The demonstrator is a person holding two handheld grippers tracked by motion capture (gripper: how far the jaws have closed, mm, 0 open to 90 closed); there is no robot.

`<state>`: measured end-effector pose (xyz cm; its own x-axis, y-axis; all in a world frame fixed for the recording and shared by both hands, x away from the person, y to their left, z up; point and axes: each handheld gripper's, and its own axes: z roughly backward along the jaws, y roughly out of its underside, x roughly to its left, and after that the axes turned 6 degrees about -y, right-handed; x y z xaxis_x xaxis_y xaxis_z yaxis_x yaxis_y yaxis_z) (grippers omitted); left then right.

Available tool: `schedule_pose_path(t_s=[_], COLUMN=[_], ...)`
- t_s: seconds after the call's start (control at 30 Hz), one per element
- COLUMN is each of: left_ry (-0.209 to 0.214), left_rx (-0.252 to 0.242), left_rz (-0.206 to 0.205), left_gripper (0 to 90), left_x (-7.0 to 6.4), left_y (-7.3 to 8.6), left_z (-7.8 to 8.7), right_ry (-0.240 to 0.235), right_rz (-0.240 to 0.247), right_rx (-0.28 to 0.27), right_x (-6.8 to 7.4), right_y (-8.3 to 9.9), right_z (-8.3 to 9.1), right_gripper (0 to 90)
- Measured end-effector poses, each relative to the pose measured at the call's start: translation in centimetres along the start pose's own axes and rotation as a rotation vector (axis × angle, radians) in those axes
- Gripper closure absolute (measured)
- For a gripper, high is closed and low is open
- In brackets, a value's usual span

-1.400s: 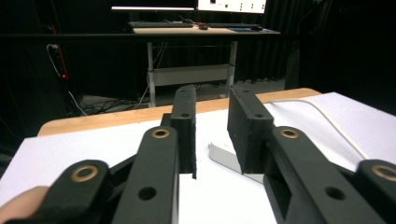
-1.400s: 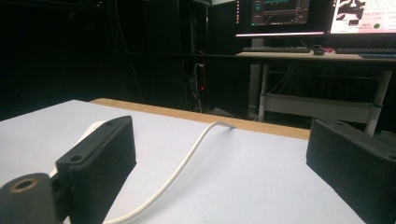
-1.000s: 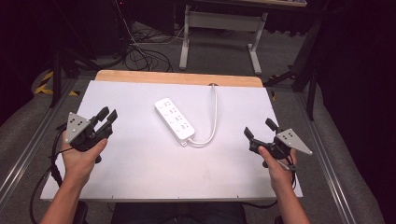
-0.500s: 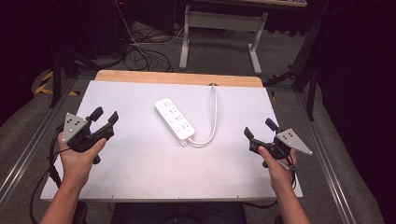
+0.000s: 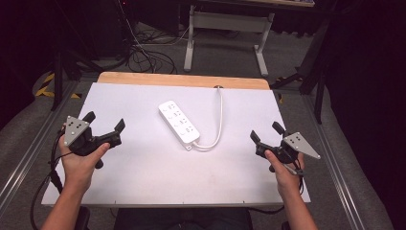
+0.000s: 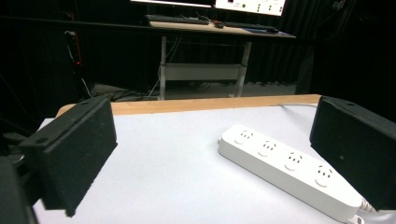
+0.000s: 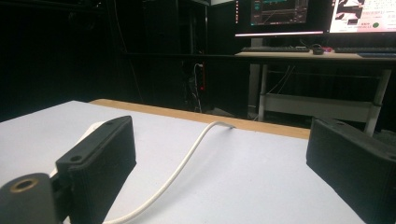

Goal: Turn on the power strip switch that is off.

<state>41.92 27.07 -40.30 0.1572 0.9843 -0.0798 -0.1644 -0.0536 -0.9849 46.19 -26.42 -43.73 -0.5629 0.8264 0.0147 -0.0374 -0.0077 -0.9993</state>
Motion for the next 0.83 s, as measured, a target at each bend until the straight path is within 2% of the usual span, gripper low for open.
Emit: schedule_pose_path(t_s=[0.5,0.83], left_ry=[0.007,0.009], left_rx=[0.007,0.007], left_rz=[-0.015,-0.01], left_gripper=[0.8,0.8], left_x=[-0.03,0.05], left_y=[0.09,0.2], left_z=[0.0,-0.09], right_ry=[0.001,0.001], right_rz=[0.001,-0.003], right_rx=[-0.001,0.0], right_x=[0.0,-0.01], right_y=[0.0,0.02], right_z=[0.01,-0.09], right_gripper=[8.7,8.6])
